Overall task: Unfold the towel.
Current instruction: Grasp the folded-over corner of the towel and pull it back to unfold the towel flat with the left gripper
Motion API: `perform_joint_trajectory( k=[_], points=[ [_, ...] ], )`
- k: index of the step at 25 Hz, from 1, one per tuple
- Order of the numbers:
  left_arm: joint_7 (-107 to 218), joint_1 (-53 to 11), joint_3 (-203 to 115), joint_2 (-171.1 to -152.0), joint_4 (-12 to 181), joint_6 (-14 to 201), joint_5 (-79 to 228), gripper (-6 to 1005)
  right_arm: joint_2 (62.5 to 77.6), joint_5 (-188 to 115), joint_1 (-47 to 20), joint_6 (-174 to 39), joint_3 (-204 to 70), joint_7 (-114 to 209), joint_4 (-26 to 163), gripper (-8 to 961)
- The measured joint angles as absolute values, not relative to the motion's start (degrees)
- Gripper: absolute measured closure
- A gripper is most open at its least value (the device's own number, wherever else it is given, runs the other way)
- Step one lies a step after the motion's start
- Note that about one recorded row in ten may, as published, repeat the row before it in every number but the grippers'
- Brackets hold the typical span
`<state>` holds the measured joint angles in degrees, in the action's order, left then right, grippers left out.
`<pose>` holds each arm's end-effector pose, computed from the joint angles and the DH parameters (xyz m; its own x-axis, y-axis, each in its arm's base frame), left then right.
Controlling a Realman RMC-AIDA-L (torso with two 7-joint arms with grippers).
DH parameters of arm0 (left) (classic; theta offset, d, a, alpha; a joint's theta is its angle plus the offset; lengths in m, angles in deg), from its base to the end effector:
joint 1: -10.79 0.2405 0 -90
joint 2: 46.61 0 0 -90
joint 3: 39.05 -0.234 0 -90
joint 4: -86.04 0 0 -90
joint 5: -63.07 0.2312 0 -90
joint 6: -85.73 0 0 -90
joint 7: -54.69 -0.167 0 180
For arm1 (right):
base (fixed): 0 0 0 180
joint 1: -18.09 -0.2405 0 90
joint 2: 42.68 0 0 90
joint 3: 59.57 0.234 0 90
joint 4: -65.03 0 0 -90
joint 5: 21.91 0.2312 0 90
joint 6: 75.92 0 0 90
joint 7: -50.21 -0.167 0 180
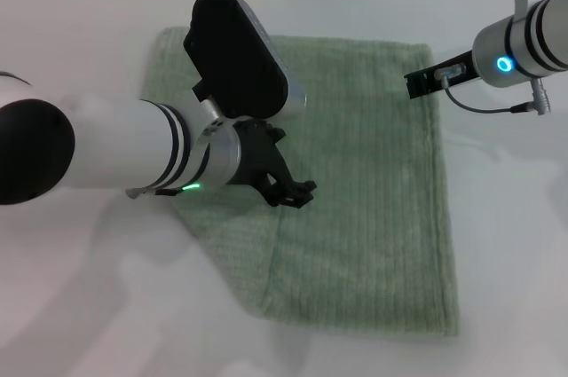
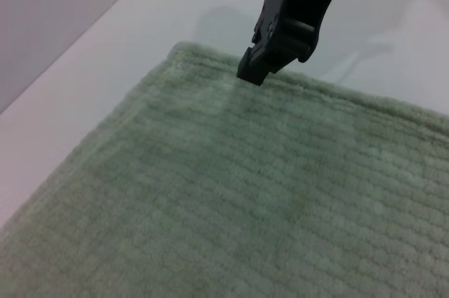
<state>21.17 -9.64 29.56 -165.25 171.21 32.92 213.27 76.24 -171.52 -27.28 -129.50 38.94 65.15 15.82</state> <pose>-0.1338 0.3433 -0.0971 0.9566 0.2717 -0.1048 0.1822 -0.8391 -0.5125 0.1866 0.4488 -0.0557 0.6005 -0.7811 -0.1711 -0.7011 -0.4113 -0.5825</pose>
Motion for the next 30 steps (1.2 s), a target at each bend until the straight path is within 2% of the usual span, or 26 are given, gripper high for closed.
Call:
perform_joint_trajectory(
  k=[30],
  points=[
    [21.11,-12.04,29.36,-165.27,166.95,33.44,213.27,277,76.24,-170.41,-28.23,-126.63,37.90,65.15,20.21,951]
  ],
)
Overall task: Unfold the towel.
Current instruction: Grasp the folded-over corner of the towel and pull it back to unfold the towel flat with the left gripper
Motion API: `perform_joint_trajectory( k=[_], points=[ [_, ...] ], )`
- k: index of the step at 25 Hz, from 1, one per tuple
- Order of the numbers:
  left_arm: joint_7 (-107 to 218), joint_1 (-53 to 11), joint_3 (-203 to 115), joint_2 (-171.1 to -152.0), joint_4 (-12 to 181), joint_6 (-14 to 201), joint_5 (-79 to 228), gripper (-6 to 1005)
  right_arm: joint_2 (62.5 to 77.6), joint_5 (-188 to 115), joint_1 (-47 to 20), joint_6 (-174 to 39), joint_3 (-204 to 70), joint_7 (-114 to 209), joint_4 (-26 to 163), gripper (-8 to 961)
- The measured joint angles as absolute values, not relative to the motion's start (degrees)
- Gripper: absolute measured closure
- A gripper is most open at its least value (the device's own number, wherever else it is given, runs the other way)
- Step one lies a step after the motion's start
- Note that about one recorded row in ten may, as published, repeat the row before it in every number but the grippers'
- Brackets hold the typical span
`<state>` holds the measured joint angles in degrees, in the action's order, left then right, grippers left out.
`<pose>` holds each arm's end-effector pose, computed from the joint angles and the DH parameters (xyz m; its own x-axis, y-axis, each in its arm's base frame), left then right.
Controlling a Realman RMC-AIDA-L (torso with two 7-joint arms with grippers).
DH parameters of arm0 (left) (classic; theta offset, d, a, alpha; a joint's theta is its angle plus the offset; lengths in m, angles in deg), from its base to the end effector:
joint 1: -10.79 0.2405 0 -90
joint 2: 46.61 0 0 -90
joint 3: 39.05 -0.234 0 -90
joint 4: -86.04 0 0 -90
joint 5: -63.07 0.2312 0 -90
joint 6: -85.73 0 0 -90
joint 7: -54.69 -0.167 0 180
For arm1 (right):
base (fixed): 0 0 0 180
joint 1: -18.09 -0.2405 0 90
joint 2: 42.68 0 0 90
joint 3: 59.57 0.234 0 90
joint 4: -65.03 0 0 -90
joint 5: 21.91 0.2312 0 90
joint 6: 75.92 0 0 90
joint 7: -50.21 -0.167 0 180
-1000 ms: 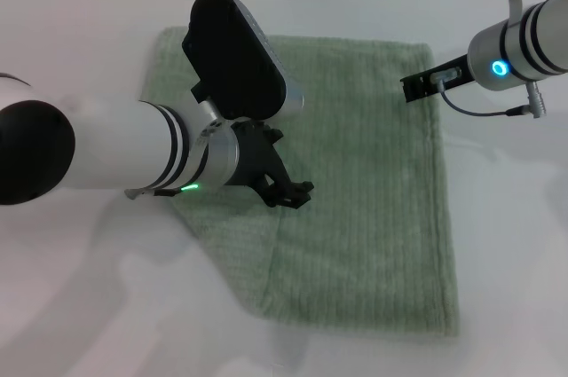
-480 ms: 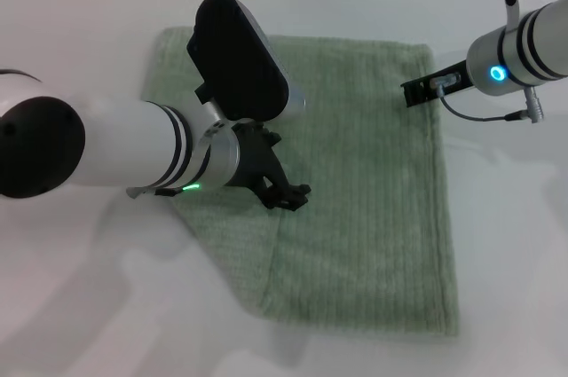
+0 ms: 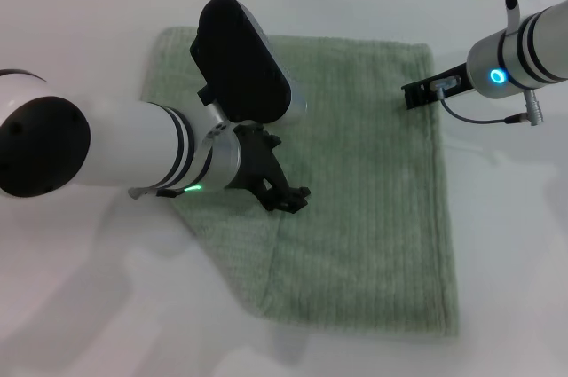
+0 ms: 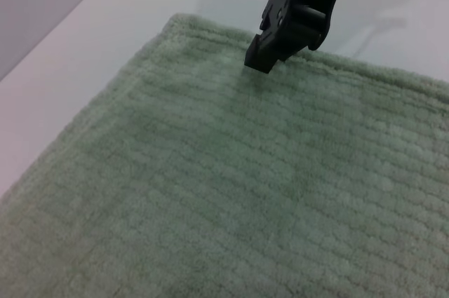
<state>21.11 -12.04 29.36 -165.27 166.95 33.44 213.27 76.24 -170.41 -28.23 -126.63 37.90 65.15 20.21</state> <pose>-0.1430 0.3478 -0.1053 0.9492 0.2808 -0.1420 0.1749 -0.8461 -0.5035 0.1968 0.4476 -0.0663 0.5853 -0.7935 -0.1669 -0.7079 -0.3997 -0.5824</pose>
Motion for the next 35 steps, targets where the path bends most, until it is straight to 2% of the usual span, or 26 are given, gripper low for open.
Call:
perform_joint_trajectory(
  k=[32,35],
  points=[
    [25.98,-16.40,28.54,-165.25,161.92,32.62,218.85,302,76.23,-169.11,-27.87,-127.35,37.02,65.24,19.84,950],
    [26.04,-16.44,28.48,-165.26,162.04,32.28,218.93,458,76.24,-168.83,-27.88,-127.35,37.02,65.24,19.78,950]
  ],
)
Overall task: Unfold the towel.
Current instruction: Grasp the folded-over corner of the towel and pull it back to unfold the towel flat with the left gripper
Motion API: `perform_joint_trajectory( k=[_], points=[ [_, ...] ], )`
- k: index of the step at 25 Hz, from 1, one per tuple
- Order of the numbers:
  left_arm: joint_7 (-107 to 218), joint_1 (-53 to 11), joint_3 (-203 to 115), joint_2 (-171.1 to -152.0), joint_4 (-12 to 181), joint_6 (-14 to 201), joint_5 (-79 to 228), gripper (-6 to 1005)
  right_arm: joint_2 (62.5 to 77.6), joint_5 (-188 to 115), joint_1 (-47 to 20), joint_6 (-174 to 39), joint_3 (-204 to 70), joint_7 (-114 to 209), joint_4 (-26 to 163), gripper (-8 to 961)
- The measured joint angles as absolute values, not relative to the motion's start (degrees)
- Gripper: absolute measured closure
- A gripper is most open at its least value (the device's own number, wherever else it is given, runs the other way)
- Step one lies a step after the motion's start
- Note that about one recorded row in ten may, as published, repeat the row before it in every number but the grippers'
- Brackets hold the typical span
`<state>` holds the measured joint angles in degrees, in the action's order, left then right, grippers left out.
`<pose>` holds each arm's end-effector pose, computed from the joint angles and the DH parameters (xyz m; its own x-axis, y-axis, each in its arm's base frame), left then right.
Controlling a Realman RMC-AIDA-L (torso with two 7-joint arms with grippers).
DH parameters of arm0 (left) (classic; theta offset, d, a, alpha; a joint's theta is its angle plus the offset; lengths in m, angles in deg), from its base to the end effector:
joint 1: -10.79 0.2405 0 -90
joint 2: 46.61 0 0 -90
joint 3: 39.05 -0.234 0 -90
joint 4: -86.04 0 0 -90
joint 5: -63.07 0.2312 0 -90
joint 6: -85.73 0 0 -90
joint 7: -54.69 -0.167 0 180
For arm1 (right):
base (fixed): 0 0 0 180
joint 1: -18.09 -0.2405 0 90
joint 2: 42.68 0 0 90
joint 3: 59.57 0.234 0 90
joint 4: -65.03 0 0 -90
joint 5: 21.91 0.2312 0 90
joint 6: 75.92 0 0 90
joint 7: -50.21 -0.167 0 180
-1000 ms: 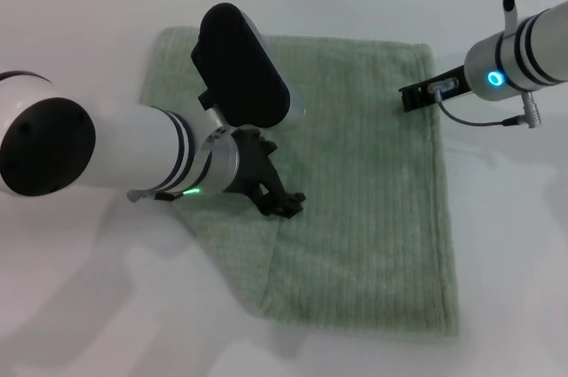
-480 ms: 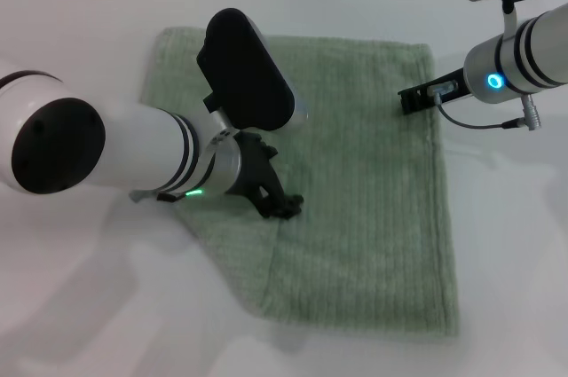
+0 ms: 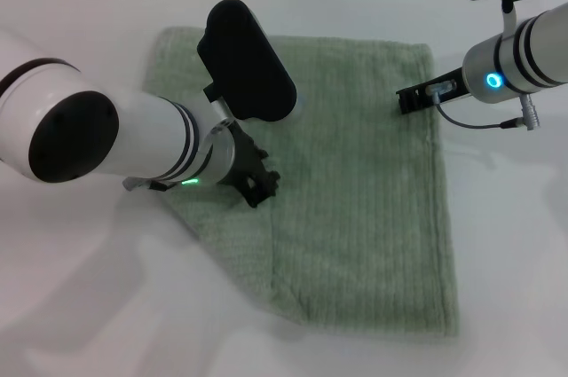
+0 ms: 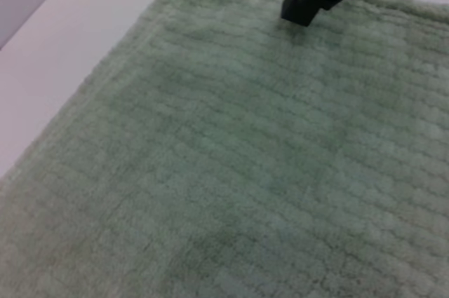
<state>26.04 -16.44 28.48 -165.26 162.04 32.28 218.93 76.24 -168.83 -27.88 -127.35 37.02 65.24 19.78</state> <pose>-0.1551 0.3589 -0.1092 0.9215 0.3097 -0.2342 0.1432 -0.8318 -0.5363 0.1947 0.4435 -0.0702 0.5790 -0.7992 -0.1612 -0.7188 -0.4071 -0.5636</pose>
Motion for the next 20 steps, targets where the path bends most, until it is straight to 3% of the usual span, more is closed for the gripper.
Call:
perform_joint_trajectory(
  k=[13,20],
  points=[
    [26.81,-16.24,28.00,-165.26,168.00,27.03,219.66,902,76.23,-168.83,-27.97,-127.34,37.02,65.24,19.76,950],
    [32.87,-15.76,27.12,-165.30,173.84,21.80,227.90,940,76.24,-168.82,-27.89,-127.17,37.02,65.24,19.77,949]
  ],
)
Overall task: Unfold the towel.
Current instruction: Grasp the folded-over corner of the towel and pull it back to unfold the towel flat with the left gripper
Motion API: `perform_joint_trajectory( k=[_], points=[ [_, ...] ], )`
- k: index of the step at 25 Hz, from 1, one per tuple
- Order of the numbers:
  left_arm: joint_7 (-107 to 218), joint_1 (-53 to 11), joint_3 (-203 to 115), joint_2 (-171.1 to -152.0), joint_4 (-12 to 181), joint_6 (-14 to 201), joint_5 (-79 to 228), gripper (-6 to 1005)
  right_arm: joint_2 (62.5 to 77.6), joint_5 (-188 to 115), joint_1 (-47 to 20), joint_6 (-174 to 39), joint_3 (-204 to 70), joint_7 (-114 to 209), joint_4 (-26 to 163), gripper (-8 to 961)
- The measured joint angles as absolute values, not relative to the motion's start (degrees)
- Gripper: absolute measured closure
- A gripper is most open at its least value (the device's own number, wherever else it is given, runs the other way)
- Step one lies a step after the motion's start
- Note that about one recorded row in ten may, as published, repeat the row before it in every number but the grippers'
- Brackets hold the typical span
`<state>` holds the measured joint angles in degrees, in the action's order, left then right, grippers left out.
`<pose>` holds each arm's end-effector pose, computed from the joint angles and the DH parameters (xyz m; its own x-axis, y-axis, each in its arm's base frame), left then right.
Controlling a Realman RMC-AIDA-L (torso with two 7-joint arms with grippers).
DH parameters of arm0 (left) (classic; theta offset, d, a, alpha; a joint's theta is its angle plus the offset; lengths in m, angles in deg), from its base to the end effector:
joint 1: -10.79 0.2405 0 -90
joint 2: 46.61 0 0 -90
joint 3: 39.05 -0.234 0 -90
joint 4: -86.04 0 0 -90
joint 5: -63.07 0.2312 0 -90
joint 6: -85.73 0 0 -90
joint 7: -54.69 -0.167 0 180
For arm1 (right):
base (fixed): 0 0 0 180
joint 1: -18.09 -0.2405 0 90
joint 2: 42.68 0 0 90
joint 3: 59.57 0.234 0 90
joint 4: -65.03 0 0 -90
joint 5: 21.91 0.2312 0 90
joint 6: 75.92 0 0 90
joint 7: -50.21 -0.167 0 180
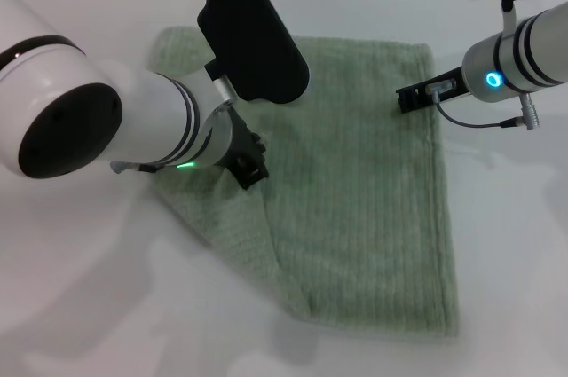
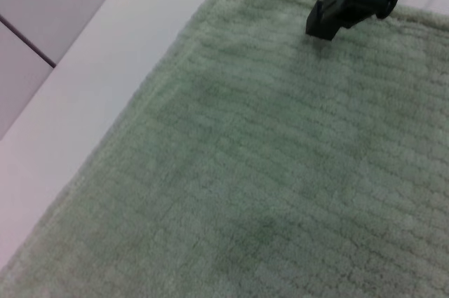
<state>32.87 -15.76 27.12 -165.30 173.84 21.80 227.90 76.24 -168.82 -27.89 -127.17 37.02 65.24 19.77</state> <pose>-0.1240 0.3498 -0.0843 0.9097 0.3030 -0.2840 0.0838 -0.8037 -0.5891 0.1944 0.4440 -0.0700 0.5804 -0.7977 -0.1638 -0.7185 -0.4069 -0.5641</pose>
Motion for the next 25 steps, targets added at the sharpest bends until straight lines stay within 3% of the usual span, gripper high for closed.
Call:
perform_joint_trajectory(
  k=[25],
  points=[
    [32.93,-12.94,27.97,-164.81,181.82,14.89,228.66,939,76.24,-168.86,-27.70,-127.07,37.02,65.24,20.08,949]
  ],
)
